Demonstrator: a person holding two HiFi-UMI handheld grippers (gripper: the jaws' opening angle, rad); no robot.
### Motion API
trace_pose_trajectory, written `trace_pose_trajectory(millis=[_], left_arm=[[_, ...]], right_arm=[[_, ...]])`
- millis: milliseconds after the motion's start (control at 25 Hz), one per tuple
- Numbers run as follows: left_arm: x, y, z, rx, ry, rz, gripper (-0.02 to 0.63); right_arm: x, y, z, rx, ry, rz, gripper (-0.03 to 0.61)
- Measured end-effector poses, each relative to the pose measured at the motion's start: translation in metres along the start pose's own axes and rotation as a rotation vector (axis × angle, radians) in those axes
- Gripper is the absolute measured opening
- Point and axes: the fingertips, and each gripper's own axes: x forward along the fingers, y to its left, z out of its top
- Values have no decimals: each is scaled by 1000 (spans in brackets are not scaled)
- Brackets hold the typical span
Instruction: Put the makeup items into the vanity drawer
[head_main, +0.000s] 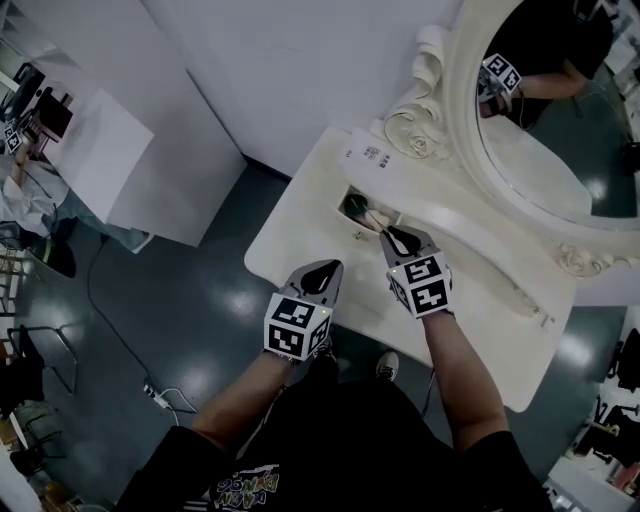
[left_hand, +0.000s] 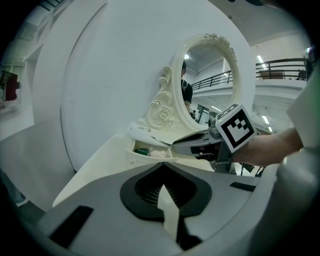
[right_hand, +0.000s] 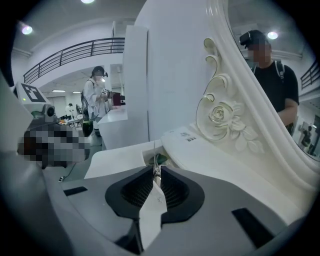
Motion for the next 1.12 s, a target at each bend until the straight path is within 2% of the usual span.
trace_pose_trajectory(millis=[400,760,1120], left_arm=[[-6,28,-10,-16,24,8,8],[-11,44,-8,-22,24,14,8],[-11,36,-6,-14,15,1,8]], right_arm=[[40,2,7,-59,80,16,68],[54,4,5,-91,139,-1,71],[43,7,11,-87,103,-9,97]])
